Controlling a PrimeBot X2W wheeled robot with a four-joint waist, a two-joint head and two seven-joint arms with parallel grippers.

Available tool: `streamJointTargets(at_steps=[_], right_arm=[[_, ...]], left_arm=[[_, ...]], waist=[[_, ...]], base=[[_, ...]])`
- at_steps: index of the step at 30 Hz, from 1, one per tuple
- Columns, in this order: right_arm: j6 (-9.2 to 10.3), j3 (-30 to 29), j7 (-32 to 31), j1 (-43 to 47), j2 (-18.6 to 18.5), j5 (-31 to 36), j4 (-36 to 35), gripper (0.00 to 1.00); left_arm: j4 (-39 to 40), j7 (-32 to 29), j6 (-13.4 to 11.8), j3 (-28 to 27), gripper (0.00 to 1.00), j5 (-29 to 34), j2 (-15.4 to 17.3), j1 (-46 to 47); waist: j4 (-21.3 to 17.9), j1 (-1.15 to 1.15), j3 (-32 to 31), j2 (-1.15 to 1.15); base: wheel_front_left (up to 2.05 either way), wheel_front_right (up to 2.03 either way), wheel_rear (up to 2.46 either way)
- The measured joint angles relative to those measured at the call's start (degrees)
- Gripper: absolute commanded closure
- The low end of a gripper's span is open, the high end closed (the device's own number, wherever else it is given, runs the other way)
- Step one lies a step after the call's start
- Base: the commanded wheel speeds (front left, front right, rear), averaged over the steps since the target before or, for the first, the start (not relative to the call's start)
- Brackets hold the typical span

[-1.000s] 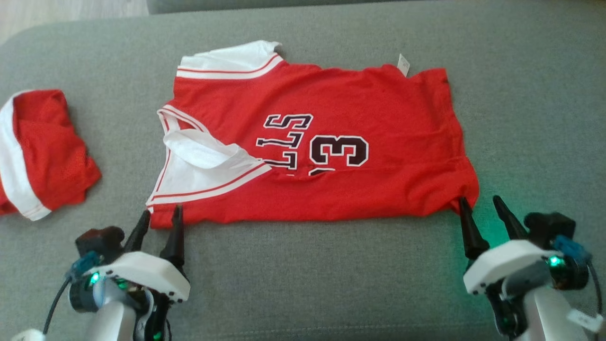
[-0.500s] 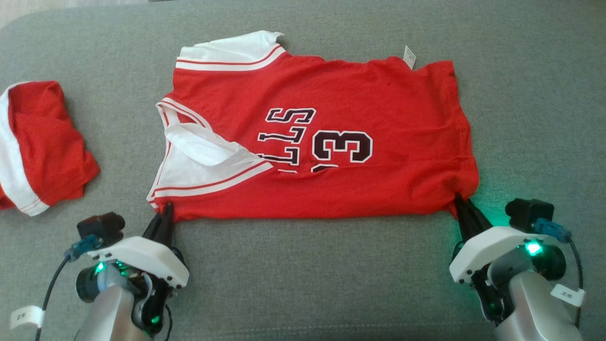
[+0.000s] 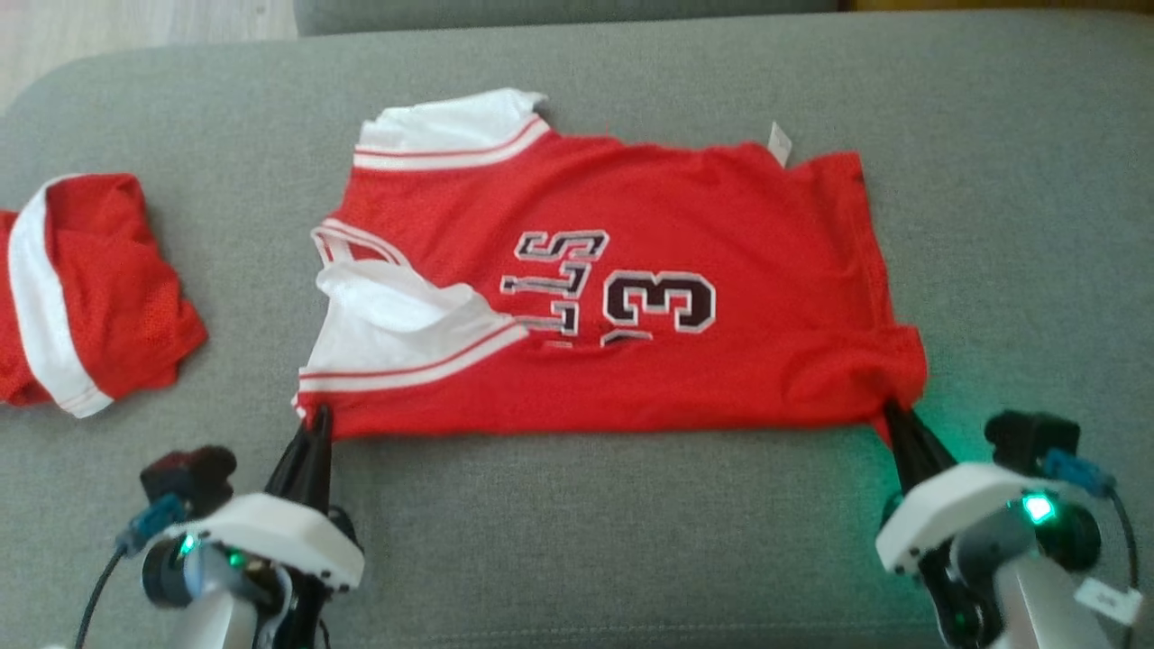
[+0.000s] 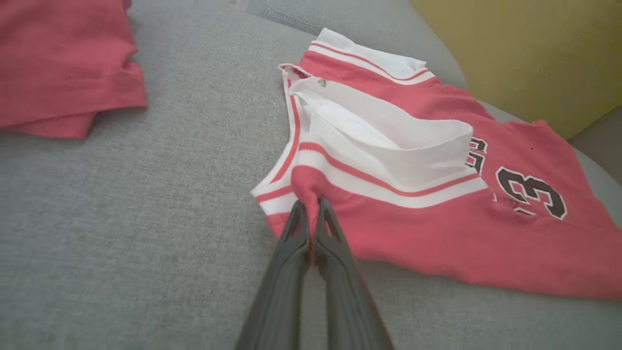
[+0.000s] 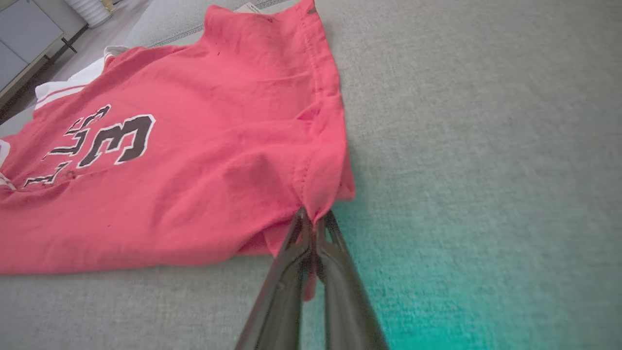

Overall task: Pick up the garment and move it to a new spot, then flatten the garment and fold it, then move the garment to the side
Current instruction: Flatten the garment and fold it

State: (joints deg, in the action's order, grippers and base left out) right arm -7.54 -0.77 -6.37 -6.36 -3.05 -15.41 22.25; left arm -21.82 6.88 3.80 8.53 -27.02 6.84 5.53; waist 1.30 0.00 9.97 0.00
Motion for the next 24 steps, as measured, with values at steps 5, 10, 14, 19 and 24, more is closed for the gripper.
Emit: streamJointTargets(at_steps=[5,10,14,19,24], right_arm=[[0.00,-0.40,-2.83,5.48,-0.20,-0.51,-3.82,1.00],[0.00,-1.13,-4.14,10.46,-0.25,-0.73,-6.60,1.00],[0.00,-1.62,-4.87,12.05,-0.22,-0.73,-7.46,1.00],[0.00,-1.86,-5.15,12.09,-0.18,-0.73,-8.46,0.00],[0.00,-1.44,0.96,12.06,-0.24,-0.64,-14.99,0.00]], left_arm=[[6.38,-2.96,-2.47,-0.09,1.00,-0.03,0.51,-6.08],[10.73,-6.00,-4.39,-0.04,1.00,-0.91,0.59,-12.77],[12.00,-7.88,-5.33,0.14,1.00,-0.98,0.60,-15.17],[12.03,-6.91,-5.67,-0.03,0.00,-1.88,0.56,-15.17],[15.02,0.11,-8.31,-0.45,0.00,1.91,0.58,-14.42]], waist=[[-0.06,0.00,-1.78,0.00],[-0.32,0.00,-3.17,0.00],[-0.40,0.00,-3.55,0.00],[-0.40,0.00,-3.76,0.00],[-0.37,0.00,-4.05,0.00]], base=[[0.00,0.00,0.00],[0.00,0.00,0.00],[0.00,0.00,0.00],[0.00,0.00,0.00],[0.00,0.00,0.00]])
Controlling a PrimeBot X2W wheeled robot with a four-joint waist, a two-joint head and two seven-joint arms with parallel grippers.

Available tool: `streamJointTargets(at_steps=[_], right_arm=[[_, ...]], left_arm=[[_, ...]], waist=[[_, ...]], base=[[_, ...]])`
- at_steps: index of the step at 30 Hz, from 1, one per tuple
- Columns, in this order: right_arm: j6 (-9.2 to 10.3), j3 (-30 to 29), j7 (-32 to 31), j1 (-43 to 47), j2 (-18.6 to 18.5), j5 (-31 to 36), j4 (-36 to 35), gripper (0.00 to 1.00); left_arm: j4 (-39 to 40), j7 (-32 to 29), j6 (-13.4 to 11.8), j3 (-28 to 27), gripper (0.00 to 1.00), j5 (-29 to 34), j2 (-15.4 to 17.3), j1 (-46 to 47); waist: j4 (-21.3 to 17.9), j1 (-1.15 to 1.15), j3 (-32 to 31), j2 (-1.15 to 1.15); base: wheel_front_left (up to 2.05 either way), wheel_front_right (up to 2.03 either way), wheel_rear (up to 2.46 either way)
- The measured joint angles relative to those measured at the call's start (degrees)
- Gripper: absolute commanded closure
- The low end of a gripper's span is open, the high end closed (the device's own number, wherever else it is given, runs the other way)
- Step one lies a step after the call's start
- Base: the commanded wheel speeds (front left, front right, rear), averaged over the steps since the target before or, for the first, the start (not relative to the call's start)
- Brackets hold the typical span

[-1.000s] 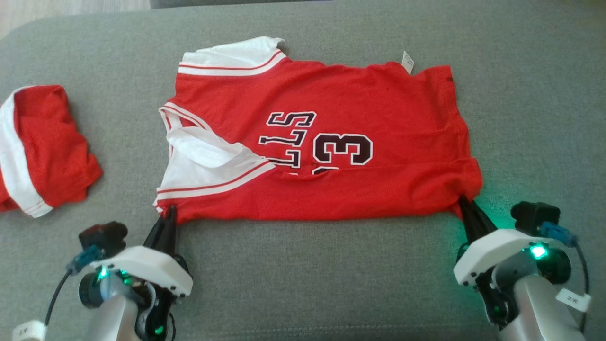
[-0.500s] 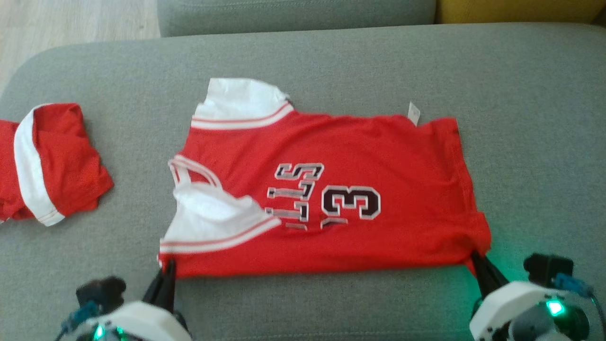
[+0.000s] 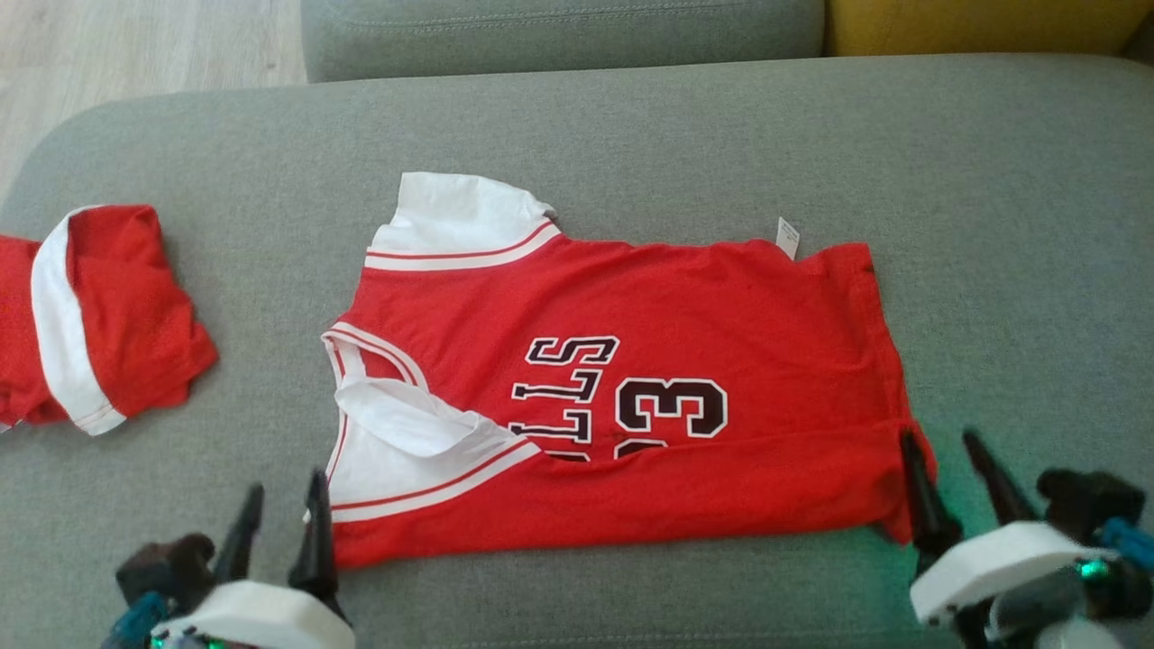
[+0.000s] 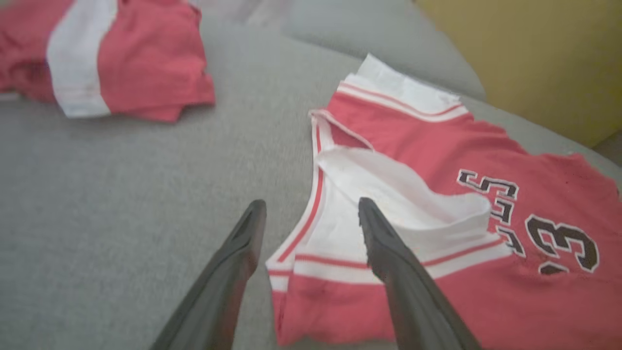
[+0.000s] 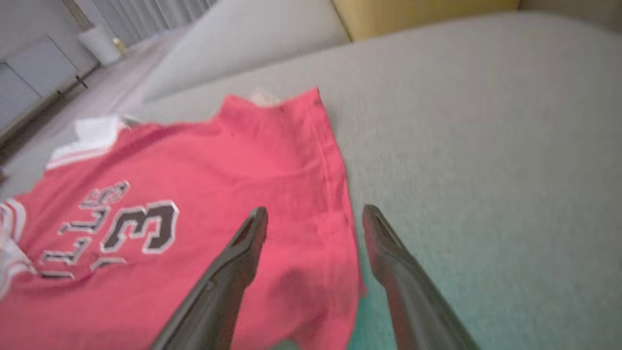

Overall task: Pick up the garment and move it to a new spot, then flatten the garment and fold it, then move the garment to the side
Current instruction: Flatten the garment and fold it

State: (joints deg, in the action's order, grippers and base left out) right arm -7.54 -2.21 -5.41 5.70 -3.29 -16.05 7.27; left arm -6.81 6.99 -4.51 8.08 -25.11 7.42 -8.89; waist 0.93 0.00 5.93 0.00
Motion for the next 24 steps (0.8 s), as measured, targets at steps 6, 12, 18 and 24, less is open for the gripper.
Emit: streamJointTargets(at_steps=[6,12,18,24], right_arm=[[0.00,2.19,4.41,-1.02,-0.24,2.79,-9.92,0.00],[0.00,2.98,3.34,-1.18,-0.26,3.52,-12.60,0.00],[0.00,3.33,2.79,-1.08,-0.22,3.52,-13.15,0.00],[0.00,3.24,2.54,-1.76,-0.05,3.42,-13.88,0.00]], left_arm=[[6.24,4.48,-1.78,0.13,0.00,4.66,0.78,1.94],[9.06,4.67,-2.49,0.79,0.00,6.82,1.41,3.01],[9.09,3.65,-2.55,2.31,0.00,6.89,1.45,3.44],[4.79,2.63,1.10,4.56,0.00,6.84,1.71,11.11]], waist=[[-0.31,0.00,-0.56,0.00],[-0.20,0.00,-0.66,0.00],[-0.04,0.00,0.22,0.00],[0.15,0.00,3.47,0.00]], base=[[0.00,0.00,0.00],[0.00,0.00,0.00],[0.00,0.00,0.00],[0.00,0.00,0.00]])
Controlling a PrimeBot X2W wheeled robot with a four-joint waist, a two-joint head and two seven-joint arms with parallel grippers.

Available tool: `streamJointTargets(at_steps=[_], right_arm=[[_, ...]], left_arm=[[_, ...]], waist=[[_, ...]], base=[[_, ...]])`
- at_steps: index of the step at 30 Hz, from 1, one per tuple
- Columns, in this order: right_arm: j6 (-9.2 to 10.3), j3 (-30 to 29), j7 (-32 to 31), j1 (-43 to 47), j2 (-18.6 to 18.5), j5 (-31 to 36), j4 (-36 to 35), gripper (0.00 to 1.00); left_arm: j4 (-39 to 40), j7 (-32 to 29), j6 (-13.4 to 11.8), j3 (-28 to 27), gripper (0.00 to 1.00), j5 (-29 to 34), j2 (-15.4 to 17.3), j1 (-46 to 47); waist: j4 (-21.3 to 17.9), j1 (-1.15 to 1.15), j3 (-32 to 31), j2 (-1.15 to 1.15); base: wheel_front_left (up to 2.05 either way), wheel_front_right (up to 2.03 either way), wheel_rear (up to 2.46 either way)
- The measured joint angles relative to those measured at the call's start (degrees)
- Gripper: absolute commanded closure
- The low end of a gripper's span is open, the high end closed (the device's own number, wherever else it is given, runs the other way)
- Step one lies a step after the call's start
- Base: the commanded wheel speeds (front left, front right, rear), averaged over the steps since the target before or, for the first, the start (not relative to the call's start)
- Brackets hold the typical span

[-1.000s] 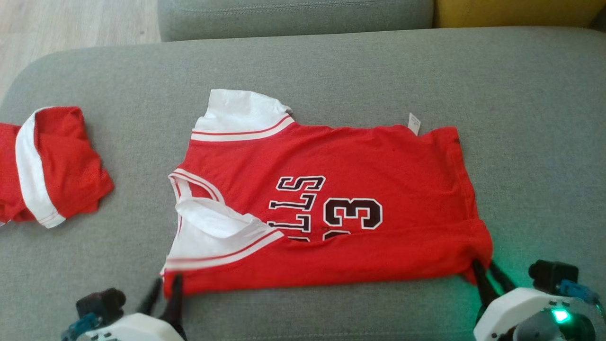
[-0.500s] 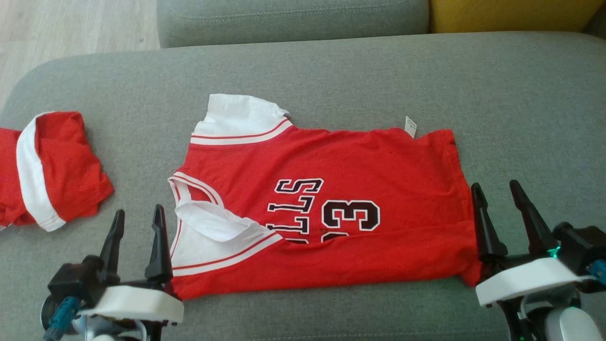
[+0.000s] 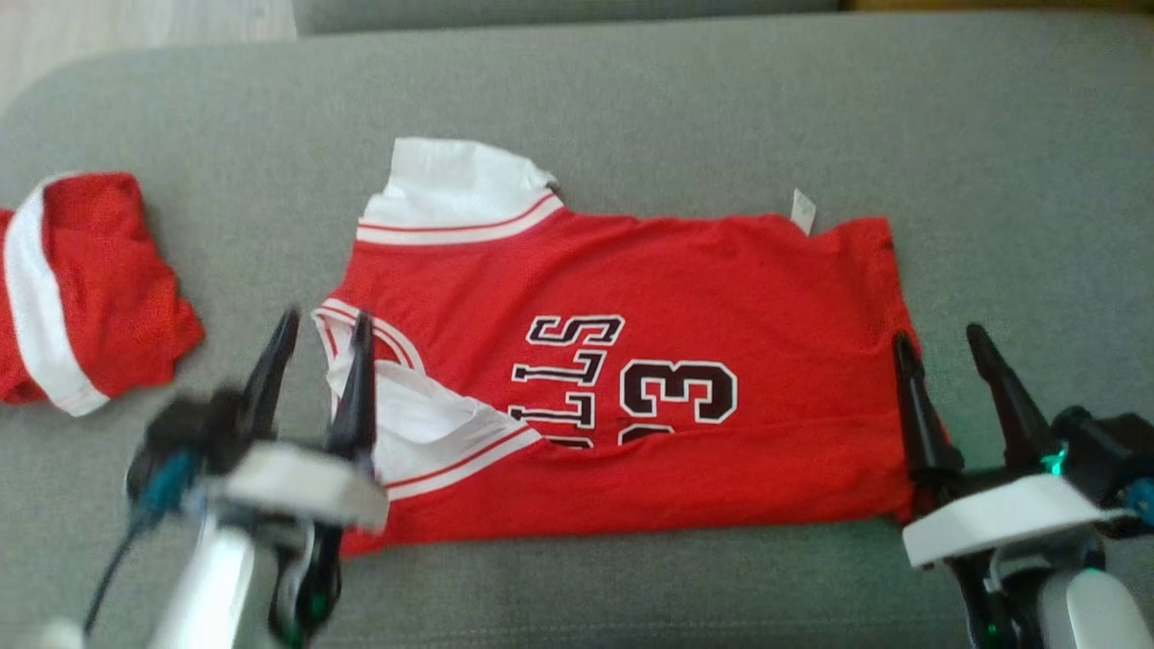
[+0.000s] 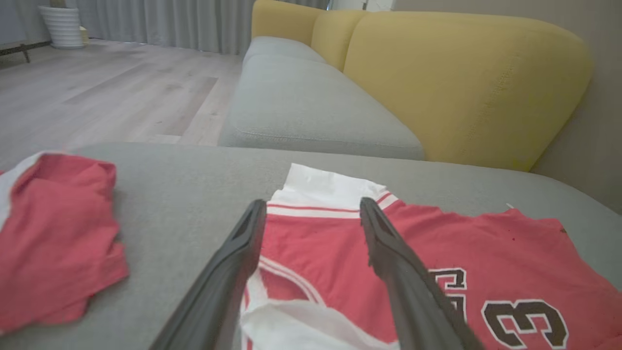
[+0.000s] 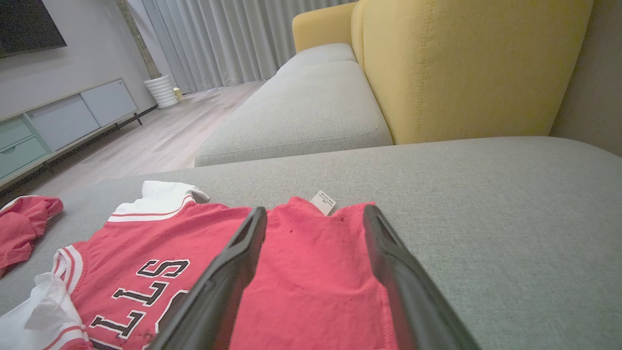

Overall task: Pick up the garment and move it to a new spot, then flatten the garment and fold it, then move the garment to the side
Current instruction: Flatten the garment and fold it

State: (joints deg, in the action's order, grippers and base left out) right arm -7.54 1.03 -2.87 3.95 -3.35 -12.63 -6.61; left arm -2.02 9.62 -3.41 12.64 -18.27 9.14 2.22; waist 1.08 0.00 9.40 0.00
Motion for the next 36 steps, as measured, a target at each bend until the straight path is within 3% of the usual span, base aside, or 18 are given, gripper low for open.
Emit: streamJointTargets(at_steps=[7,13,21,26,27,28,36], right_arm=[[0.00,0.26,0.02,-5.60,0.05,0.00,-0.21,0.00],[0.00,2.14,0.41,-9.35,0.12,-0.49,1.18,0.00],[0.00,4.43,1.93,-12.82,0.20,-1.12,3.94,0.00],[0.00,4.48,2.45,-12.90,0.20,-1.67,5.33,0.00],[0.00,4.48,2.46,-12.93,0.23,-1.82,5.52,0.00],[0.00,4.42,2.45,-13.05,0.23,-1.99,5.80,0.00],[0.00,1.72,1.83,-16.30,-0.23,-2.79,8.02,0.00]], left_arm=[[-13.07,-2.24,4.81,1.99,0.00,-0.91,-1.58,22.92],[-28.89,-3.96,6.77,1.46,0.00,-2.50,-2.64,38.76],[-48.60,-6.19,9.03,0.31,0.00,-5.11,-2.23,50.04],[-56.40,-8.25,10.06,-0.36,0.00,-7.71,-2.26,53.67],[-57.50,-8.51,10.31,-0.33,0.08,-8.12,-2.27,54.61],[-59.31,-8.50,10.48,-0.16,1.00,-8.22,-2.30,55.83],[-62.39,-2.96,10.55,2.82,1.00,-9.20,-2.72,55.91]], waist=[[-0.14,0.00,7.07,0.00],[-1.43,-0.01,12.67,0.00],[-4.94,0.00,16.98,0.00],[-5.96,0.00,18.10,0.00],[-6.00,0.00,18.09,0.00],[-6.03,0.00,18.02,0.00],[-5.49,0.00,16.91,0.00]], base=[[0.00,0.00,0.00],[0.00,0.00,0.00],[0.00,0.00,0.00],[0.00,0.00,0.00],[0.00,0.00,0.00],[0.00,0.00,0.00],[0.00,0.00,0.00]])
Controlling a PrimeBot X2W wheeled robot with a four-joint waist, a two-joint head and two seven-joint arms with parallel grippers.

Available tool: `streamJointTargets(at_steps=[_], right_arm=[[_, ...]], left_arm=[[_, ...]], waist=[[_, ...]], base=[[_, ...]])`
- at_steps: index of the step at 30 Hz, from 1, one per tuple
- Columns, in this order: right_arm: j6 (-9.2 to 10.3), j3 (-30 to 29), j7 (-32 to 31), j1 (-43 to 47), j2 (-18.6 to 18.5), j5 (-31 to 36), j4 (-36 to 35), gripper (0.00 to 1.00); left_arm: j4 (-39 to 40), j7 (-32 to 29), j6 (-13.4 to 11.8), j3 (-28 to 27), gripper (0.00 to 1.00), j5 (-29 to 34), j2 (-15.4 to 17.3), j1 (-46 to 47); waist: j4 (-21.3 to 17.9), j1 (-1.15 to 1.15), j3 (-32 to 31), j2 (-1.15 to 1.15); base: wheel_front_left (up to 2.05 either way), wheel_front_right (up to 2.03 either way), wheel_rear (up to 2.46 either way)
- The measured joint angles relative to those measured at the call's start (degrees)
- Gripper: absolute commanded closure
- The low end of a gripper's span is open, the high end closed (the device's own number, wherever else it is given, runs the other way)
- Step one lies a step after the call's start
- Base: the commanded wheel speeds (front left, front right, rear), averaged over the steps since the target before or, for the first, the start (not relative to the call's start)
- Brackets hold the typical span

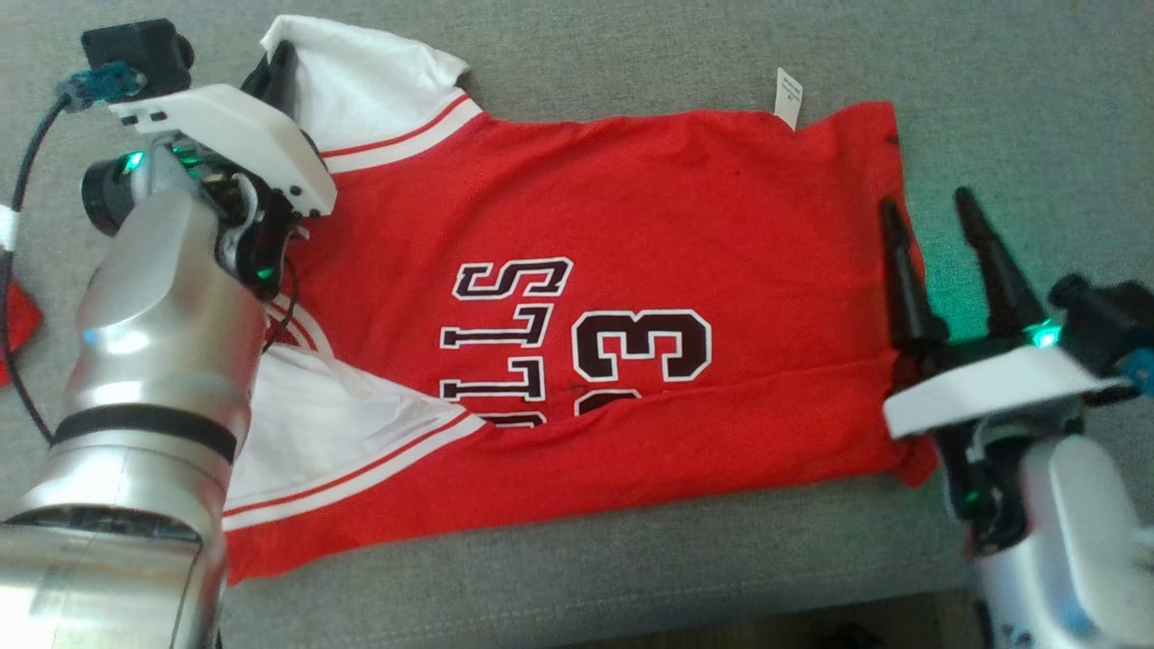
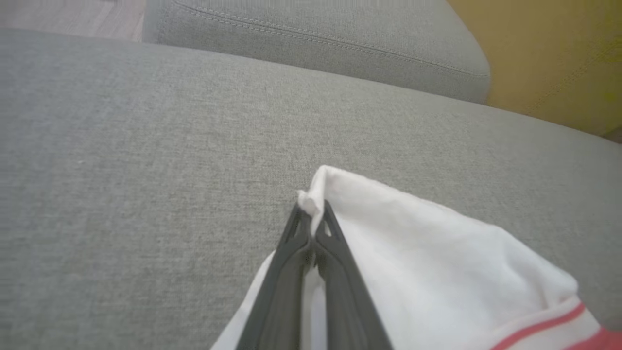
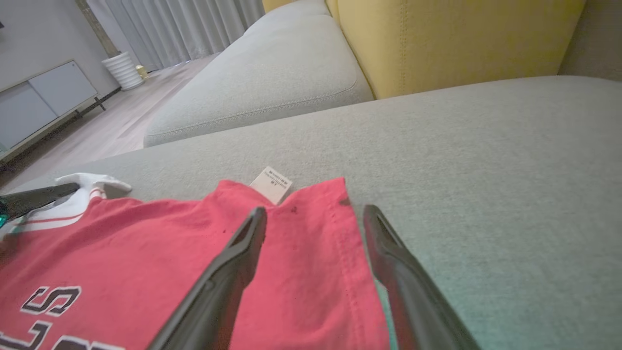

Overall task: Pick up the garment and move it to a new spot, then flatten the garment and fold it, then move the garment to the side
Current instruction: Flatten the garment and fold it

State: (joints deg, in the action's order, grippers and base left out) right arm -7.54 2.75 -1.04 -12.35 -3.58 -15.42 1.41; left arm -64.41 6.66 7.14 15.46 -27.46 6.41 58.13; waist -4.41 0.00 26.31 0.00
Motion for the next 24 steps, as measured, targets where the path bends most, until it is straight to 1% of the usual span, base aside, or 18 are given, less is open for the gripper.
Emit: streamJointTargets(at_steps=[5,7,9,13,14,18,19,20,21,24], right_arm=[[0.00,-3.31,-2.08,-7.14,-3.65,-0.85,5.67,0.00],[0.00,-3.32,-3.12,-11.12,-5.22,-1.83,9.09,0.00],[0.00,-2.42,-4.60,-14.91,-6.59,-2.65,12.93,0.00],[0.00,1.34,-9.11,-20.61,-8.42,-3.94,21.97,0.00],[0.00,1.34,-9.11,-20.61,-8.42,-3.94,21.97,0.00],[0.00,4.14,-13.40,-23.08,-9.29,-5.44,28.33,0.00],[0.00,4.41,-14.21,-23.83,-9.62,-5.61,28.94,0.43],[0.00,4.58,-15.24,-24.69,-9.99,-5.95,29.58,0.73],[0.01,4.72,-16.23,-25.48,-10.15,-6.24,30.30,1.00],[0.00,5.19,-17.11,-26.29,-10.38,-7.20,30.85,1.00]], left_arm=[[-0.16,1.85,0.00,2.60,1.00,-1.83,-0.63,0.03],[0.05,2.61,0.00,3.94,1.00,-2.67,-1.14,0.05],[0.68,3.15,0.00,5.33,1.00,-3.57,-1.57,0.09],[1.34,3.61,0.00,8.17,1.00,-5.65,-2.13,0.12],[1.34,3.61,0.00,8.17,1.00,-5.65,-2.13,0.12],[1.81,4.54,0.00,10.62,1.00,-7.72,-2.47,0.12],[1.89,4.59,0.00,11.28,1.00,-8.27,-2.46,0.12],[2.10,4.92,0.00,11.84,1.00,-8.81,-2.47,0.12],[2.25,5.11,0.00,12.25,1.00,-9.31,-2.46,0.12],[3.02,5.67,0.00,13.70,1.00,-10.88,-2.23,0.12]], waist=[[1.00,0.00,-0.51,0.00],[1.65,0.00,-0.50,0.00],[2.42,0.00,-0.40,0.00],[3.93,0.00,-0.20,0.00],[3.93,0.00,-0.20,0.00],[5.13,0.00,-0.12,0.00],[5.31,0.00,-0.17,0.00],[5.46,0.00,-0.23,0.00],[5.58,0.00,-0.33,0.00],[5.80,0.00,-0.76,0.00]], base=[[0.00,0.00,0.00],[0.00,0.00,0.00],[0.00,0.00,0.00],[0.00,0.00,0.00],[0.00,0.00,0.00],[0.00,0.00,0.00],[0.00,0.00,0.00],[0.00,0.00,0.00],[0.00,0.00,0.00],[0.00,0.00,0.00]])
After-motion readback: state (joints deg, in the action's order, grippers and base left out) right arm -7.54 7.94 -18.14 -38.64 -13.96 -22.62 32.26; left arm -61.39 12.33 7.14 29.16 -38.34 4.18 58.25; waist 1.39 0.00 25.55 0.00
